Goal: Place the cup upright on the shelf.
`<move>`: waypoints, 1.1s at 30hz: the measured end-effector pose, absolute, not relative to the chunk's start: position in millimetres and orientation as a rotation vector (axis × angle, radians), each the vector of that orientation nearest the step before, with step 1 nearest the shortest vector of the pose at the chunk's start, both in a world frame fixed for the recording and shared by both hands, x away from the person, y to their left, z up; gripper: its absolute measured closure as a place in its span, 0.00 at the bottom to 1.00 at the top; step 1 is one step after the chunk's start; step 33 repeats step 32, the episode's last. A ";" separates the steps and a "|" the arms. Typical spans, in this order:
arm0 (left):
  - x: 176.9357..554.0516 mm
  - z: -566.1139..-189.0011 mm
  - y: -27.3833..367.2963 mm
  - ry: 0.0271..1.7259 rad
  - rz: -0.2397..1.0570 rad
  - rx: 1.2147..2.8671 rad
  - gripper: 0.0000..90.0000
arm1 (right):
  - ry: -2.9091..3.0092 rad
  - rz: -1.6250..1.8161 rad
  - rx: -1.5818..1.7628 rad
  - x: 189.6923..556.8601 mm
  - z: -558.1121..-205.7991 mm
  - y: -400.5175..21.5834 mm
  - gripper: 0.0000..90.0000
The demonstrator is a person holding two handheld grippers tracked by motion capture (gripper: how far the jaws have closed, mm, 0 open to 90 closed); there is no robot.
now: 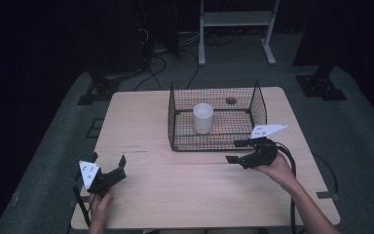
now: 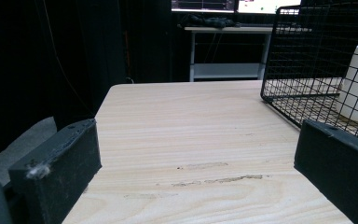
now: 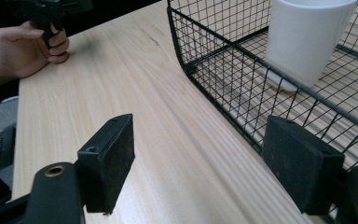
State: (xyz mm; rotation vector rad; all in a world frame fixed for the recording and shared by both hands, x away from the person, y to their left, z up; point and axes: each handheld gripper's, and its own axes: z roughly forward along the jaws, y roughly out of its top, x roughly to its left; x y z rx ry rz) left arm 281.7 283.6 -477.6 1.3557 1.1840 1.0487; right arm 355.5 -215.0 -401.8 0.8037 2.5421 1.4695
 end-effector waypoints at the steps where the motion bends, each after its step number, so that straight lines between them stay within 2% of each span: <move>1: 281.8 -477.6 283.6 1.186 1.049 1.357 0.00 | 2.536 1.478 0.805 353.7 -403.2 -215.8 0.27; 16: 281.9 -477.6 283.1 1.183 1.052 1.358 0.00 | 2.535 1.485 0.840 330.1 -423.4 -227.8 0.24; 33: 281.8 -477.6 283.4 1.186 1.051 1.356 0.00 | 2.368 1.625 0.900 276.9 -458.6 -238.9 0.23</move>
